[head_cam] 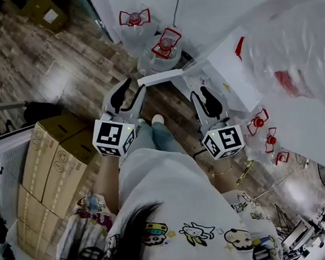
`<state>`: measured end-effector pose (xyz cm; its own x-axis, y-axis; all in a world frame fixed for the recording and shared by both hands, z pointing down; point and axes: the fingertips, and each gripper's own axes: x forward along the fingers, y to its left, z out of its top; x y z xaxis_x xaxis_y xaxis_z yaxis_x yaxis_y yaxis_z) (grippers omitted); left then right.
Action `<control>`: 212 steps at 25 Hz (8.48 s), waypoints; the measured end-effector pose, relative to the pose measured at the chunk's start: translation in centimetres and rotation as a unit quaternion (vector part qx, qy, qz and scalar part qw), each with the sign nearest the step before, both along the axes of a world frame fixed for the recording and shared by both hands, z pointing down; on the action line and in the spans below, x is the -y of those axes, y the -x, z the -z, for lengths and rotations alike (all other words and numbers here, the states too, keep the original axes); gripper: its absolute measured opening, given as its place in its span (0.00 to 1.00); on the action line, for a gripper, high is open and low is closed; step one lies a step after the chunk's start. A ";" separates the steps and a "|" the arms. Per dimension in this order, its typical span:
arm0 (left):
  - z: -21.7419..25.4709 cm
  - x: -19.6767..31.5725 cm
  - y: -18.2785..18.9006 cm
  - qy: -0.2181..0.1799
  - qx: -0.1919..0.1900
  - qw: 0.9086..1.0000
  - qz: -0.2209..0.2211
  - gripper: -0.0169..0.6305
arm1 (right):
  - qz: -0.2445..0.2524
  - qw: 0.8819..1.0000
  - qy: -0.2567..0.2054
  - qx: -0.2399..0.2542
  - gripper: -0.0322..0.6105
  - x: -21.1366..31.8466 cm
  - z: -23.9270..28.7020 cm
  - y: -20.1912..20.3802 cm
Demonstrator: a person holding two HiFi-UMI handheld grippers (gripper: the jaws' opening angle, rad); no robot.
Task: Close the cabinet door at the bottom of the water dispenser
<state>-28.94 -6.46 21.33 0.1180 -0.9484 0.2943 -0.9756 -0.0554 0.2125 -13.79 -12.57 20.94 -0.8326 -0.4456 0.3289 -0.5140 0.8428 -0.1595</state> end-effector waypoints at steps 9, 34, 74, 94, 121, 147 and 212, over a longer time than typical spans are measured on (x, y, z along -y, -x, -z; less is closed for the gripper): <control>-5.1 -0.4 2.7 0.037 -0.011 0.999 0.007 0.27 | -0.006 0.999 0.038 -0.013 0.23 -0.2 -4.1 3.0; -27.0 0.7 3.1 0.107 0.032 0.989 -0.094 0.27 | -0.074 0.991 0.111 -0.015 0.22 0.1 -24.4 4.6; -55.6 4.5 2.3 0.277 0.124 0.915 -0.264 0.46 | -0.096 0.967 0.231 -0.047 0.22 -1.3 -47.3 3.9; -56.6 1.9 0.3 0.309 0.147 0.899 -0.273 0.31 | -0.166 0.953 0.245 -0.061 0.22 -4.4 -47.9 -0.6; -56.6 -4.8 -13.3 0.348 0.071 0.929 -0.098 0.30 | -0.177 0.951 0.247 -0.053 0.22 -9.8 -48.6 -16.9; -57.0 -3.2 -28.7 0.386 0.063 0.918 -0.074 0.32 | -0.316 0.909 0.272 0.021 0.22 -9.7 -48.8 -34.3; -48.9 8.6 -43.1 0.330 0.109 0.888 -0.301 0.33 | -0.409 0.881 0.235 0.043 0.22 -3.9 -41.2 -41.6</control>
<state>14.20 -15.09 70.26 0.4171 -0.3452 0.8408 -0.8331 -0.5150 0.2019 27.79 -8.67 62.14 -0.3274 -0.7397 0.5879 -0.8872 0.0266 -0.4606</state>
